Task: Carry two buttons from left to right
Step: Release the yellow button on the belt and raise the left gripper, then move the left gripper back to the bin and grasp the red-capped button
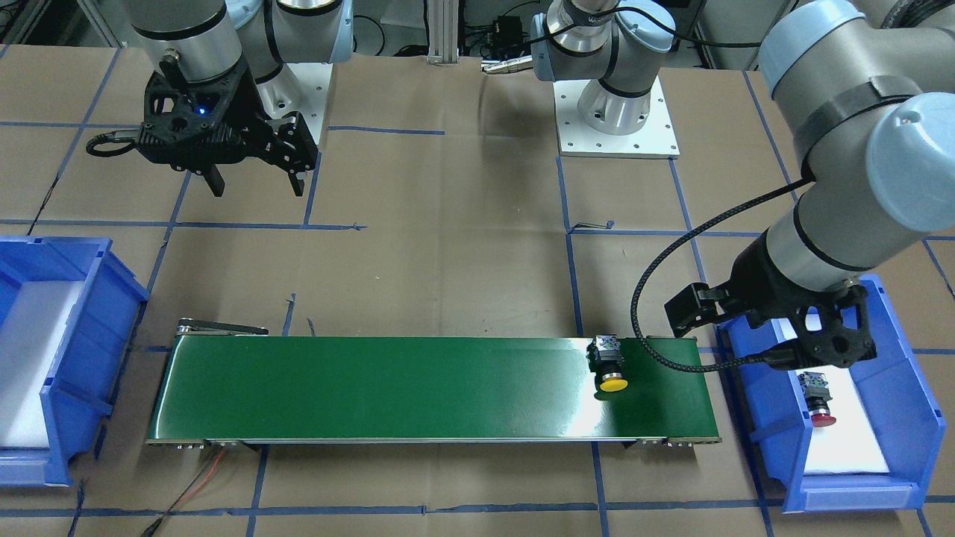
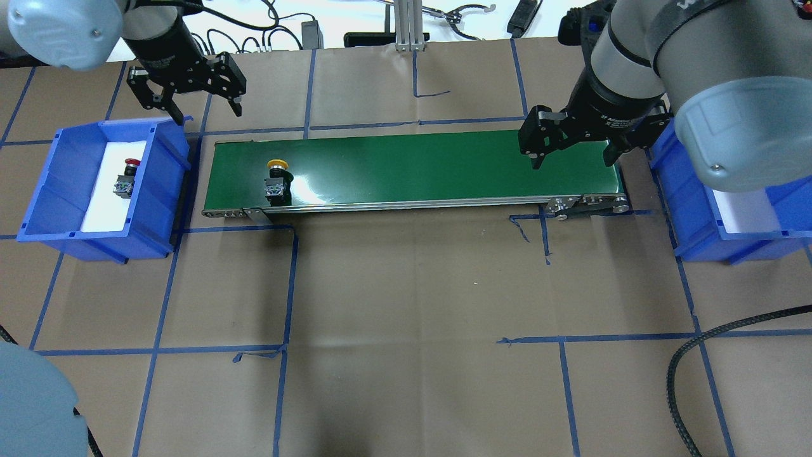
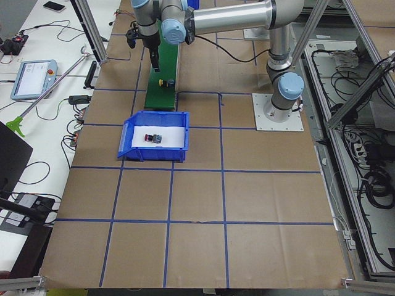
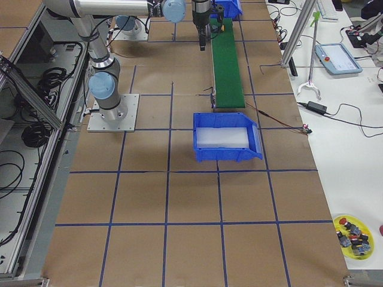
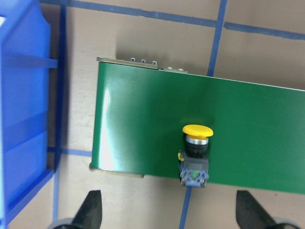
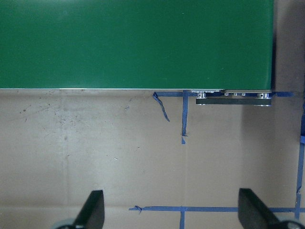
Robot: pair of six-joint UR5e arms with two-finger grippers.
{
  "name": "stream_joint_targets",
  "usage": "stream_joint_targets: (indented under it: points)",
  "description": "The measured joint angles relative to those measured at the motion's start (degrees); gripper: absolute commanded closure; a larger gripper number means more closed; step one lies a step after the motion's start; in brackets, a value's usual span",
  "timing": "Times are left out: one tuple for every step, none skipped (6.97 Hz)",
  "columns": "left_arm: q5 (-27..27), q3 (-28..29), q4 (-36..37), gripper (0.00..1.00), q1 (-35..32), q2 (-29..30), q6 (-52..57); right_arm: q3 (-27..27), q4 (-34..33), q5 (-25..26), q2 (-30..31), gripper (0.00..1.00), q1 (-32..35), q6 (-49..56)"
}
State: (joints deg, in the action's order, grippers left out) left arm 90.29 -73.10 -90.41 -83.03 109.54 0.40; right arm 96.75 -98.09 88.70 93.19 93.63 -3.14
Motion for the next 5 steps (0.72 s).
stream_joint_targets:
  points:
    - [0.18, 1.11, -0.95, 0.00, 0.95, -0.19, 2.07, 0.01, 0.05, 0.07, -0.02, 0.00, -0.01, -0.02]
    - [0.29, 1.62, -1.23, 0.00, 3.32, -0.39, 5.66, 0.01, 0.08, 0.12, -0.03, 0.00, -0.02, -0.02]
    - [0.28, 1.89, -1.29, 0.00, 6.93, -0.21, 9.76, 0.01, 0.09, 0.15, -0.03, 0.00, -0.03, -0.02]
    - [0.24, 2.01, -1.18, 0.00, 9.99, 0.14, 13.37, 0.04, 0.11, 0.18, -0.03, 0.00, -0.03, -0.03]
    - [0.30, 2.04, -0.85, 0.00, 12.59, 0.62, 17.61, 0.10, 0.15, 0.22, -0.01, 0.00, -0.03, -0.03]
